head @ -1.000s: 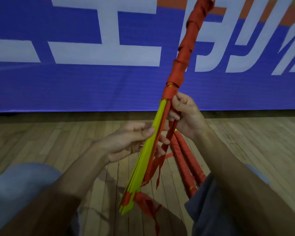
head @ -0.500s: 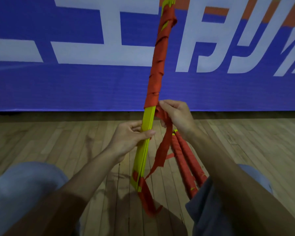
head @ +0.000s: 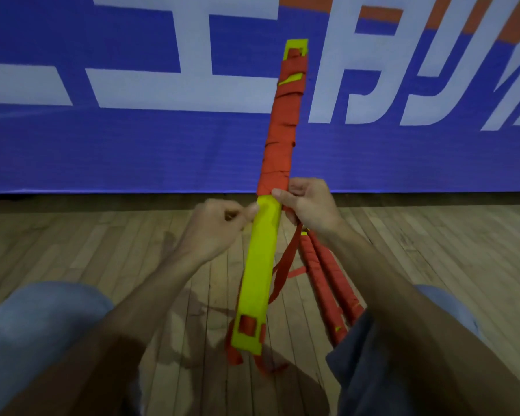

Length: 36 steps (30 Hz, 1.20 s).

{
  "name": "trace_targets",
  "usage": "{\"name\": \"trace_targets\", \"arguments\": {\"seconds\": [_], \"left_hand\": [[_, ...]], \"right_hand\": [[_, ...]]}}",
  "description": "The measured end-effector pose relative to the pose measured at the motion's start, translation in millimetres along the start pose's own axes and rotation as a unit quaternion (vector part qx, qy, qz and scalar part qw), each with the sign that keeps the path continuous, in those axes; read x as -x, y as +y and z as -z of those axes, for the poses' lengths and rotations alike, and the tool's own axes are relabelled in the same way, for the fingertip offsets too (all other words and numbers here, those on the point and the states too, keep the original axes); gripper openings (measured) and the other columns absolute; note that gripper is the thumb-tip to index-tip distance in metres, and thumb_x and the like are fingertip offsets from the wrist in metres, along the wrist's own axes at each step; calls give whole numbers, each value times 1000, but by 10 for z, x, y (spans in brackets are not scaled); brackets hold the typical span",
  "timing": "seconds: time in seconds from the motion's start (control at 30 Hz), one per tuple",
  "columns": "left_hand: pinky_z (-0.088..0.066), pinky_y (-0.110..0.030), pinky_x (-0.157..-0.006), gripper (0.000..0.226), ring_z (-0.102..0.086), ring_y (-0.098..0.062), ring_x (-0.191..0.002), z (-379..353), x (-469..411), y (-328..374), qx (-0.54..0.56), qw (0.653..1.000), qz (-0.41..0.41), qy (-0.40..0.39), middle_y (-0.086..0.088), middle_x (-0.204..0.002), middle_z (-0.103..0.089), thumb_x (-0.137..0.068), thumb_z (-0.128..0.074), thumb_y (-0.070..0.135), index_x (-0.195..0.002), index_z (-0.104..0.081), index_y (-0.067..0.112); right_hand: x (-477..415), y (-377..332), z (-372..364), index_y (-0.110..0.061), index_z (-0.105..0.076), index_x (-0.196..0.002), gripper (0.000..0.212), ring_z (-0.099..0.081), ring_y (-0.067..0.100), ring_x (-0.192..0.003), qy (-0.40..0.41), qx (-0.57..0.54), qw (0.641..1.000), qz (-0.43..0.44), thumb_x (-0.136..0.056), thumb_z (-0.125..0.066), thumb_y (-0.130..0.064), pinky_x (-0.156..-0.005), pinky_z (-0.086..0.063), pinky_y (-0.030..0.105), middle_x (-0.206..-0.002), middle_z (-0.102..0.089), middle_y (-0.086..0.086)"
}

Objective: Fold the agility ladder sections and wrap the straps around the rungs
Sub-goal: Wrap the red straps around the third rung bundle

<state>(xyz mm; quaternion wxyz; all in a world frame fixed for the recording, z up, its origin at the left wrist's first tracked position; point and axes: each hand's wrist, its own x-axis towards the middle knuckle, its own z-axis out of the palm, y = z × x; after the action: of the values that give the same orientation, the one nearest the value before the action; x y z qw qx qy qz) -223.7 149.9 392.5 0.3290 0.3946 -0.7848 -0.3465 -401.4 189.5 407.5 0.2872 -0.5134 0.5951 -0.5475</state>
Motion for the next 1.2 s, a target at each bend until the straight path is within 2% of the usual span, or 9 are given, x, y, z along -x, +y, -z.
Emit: {"name": "trace_targets", "arguments": {"seconds": [0.13,0.3,0.47,0.57,0.67,0.8,0.9,1.03,1.2], "left_hand": [[-57,-36,-87,20,-71,-13,-90,243,-77,63,181,982,35,41,-1,-95,-73,-98,-52,33,-101,-69,22],[-53,-23,-86,29,-66,-12,-105,386,-42,170,408,909,34,-78,-1,-111,-71,-98,-46,21,-123,-59,13],[-51,-31,-95,47,-59,-25,-122,459,-2,202,492,855,1,-165,-13,-127,-64,-83,-56,20,-128,-53,7],[-54,-30,-89,53,-65,-26,-112,439,5,212,516,842,3,-159,-14,-116,-69,-75,-64,20,-125,-54,6],[-55,-34,-89,50,-67,-29,-109,446,-20,169,514,848,17,-131,-17,-114,-69,-80,-64,11,-128,-52,5],[-55,-36,-91,47,-68,-30,-106,480,-83,108,454,886,45,-79,-16,-115,-67,-86,-57,5,-132,-47,4],[-56,-38,-87,36,-67,-27,-99,421,-123,72,393,917,68,-11,-14,-109,-65,-89,-58,-4,-123,-52,10],[-56,-34,-72,43,-65,-18,-85,328,-159,13,327,935,90,107,-5,-96,-64,-76,-77,2,-112,-54,11],[-57,-43,-75,54,-61,-19,-79,261,-158,-47,228,952,83,188,-5,-93,-62,-63,-90,20,-94,-46,23]], "right_hand": [[74,-24,21,-7,-68,-88,9,-39,4,-36,-102,-49,993,-11,-93,-60,-5,-39,-30,16,-47,-57,-8],[131,-56,-34,-3,-62,-96,10,-40,2,-40,-289,-155,944,19,-90,-57,-9,-44,-33,16,-57,-61,-9],[108,-4,-43,-9,-70,-91,29,-43,3,-41,-419,-226,879,1,-80,-75,-35,-46,-38,18,-55,-50,7],[119,0,-48,5,-64,-104,36,-47,5,-44,-414,-207,886,-11,-85,-70,-25,-47,-40,19,-70,-63,15],[144,-23,-85,11,-61,-107,29,-47,7,-43,-345,-66,936,6,-94,-56,-14,-46,-40,19,-80,-63,34],[190,-38,-189,-17,-69,-89,16,-51,5,-40,-238,126,962,42,-98,-56,-22,-41,-40,18,-72,-71,1],[216,-76,-266,-14,-69,-92,25,-56,4,-44,-217,215,951,57,-102,-48,-25,-48,-45,18,-66,-70,-7],[268,-138,-302,-25,-62,-76,38,-56,9,-48,-218,201,955,8,-103,-40,-40,-55,-46,23,-53,-57,-4],[245,-52,-318,-23,-70,-91,13,-62,-4,-64,-235,256,934,85,-88,-69,-36,-65,-47,16,-67,-66,-19]]}}
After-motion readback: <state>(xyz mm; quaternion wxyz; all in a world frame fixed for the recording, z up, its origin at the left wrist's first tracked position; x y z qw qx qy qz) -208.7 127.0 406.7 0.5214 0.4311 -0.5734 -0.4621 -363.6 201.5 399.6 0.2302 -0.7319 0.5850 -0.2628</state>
